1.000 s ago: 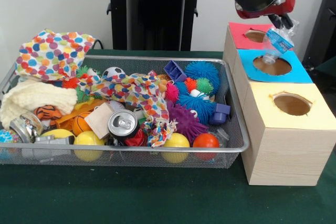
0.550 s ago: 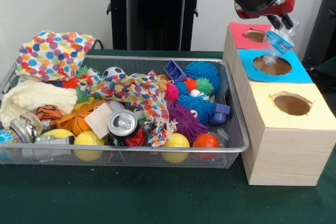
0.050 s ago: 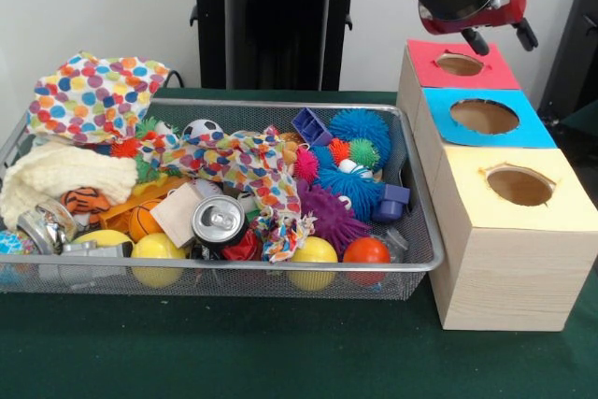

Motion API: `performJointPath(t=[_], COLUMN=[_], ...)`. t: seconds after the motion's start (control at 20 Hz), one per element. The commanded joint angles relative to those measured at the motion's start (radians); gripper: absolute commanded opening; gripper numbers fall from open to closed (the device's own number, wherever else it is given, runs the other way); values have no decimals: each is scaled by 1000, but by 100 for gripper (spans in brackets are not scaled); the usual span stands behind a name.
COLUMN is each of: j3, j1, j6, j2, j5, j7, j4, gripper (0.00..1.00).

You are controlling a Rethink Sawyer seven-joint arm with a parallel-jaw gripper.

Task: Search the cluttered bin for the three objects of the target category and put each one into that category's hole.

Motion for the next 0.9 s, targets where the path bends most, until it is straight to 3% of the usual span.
performJointPath(t=[0.05,0.35,0.45,0.6,0.8,0.9], j3=[-8,-32,-74,-205,-292,-315], j1=[0,-5,-1,40,63,65], j6=[92,79,95,156,8,-11], j2=[2,-28,-66,-121,-194,-217], j5=[-35,-56,-111,-312,-417,-450], j7=[208,196,199,200,174,176], j4=[-87,-83,-100,-182,-163,-152], gripper=[100,100,100,100,100,100])
